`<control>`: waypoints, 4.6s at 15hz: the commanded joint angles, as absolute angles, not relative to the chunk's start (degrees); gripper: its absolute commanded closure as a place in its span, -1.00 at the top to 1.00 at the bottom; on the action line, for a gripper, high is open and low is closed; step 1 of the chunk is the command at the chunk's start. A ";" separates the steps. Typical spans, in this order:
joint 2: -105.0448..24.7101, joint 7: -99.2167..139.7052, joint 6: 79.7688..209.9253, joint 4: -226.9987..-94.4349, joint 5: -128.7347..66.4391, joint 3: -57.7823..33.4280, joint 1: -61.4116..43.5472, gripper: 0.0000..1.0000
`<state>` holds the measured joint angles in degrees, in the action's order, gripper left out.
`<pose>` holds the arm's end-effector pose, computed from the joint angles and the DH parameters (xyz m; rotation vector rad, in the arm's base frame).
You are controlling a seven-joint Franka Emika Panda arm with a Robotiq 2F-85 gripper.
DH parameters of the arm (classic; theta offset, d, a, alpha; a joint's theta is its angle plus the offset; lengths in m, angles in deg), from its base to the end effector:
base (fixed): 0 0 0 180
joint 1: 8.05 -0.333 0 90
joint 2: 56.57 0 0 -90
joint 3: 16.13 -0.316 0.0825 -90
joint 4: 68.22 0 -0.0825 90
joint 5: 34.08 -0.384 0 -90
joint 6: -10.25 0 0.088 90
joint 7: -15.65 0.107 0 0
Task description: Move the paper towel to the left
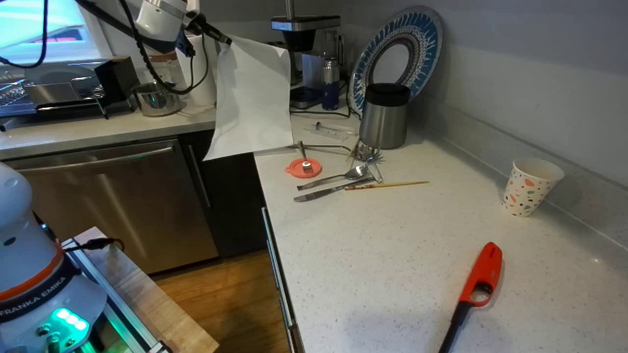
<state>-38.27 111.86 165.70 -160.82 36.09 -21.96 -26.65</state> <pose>0.6227 0.3095 0.5128 -2.5410 0.4071 -1.5355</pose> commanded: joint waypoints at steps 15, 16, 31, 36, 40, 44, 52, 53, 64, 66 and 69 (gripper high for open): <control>-33.46 138.27 163.12 -151.58 69.51 -17.00 -27.23 -1.00; -33.26 138.45 164.08 -151.76 69.11 -17.01 -26.84 -0.48; -38.29 117.40 159.19 -158.63 34.21 -20.47 -22.53 1.00; -42.03 105.46 155.93 -159.39 18.59 -23.65 -21.63 1.00; -44.72 93.78 147.62 -159.49 1.80 -25.26 -21.95 1.00; -46.84 85.95 135.53 -157.80 -8.06 -24.77 -23.02 1.00; -54.71 59.40 121.44 -159.44 -28.61 -24.53 -18.74 1.00; -55.77 55.01 120.58 -159.85 -31.65 -24.20 -17.94 1.00; -66.31 13.90 102.86 -164.56 -38.50 -18.73 -11.89 1.00; -68.50 8.90 101.97 -166.74 -37.80 -18.06 -11.57 1.00; -72.63 0.17 102.36 -171.07 -38.15 -16.90 -11.43 1.00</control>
<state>-67.08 7.42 102.16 -164.90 -38.27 -17.90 -11.58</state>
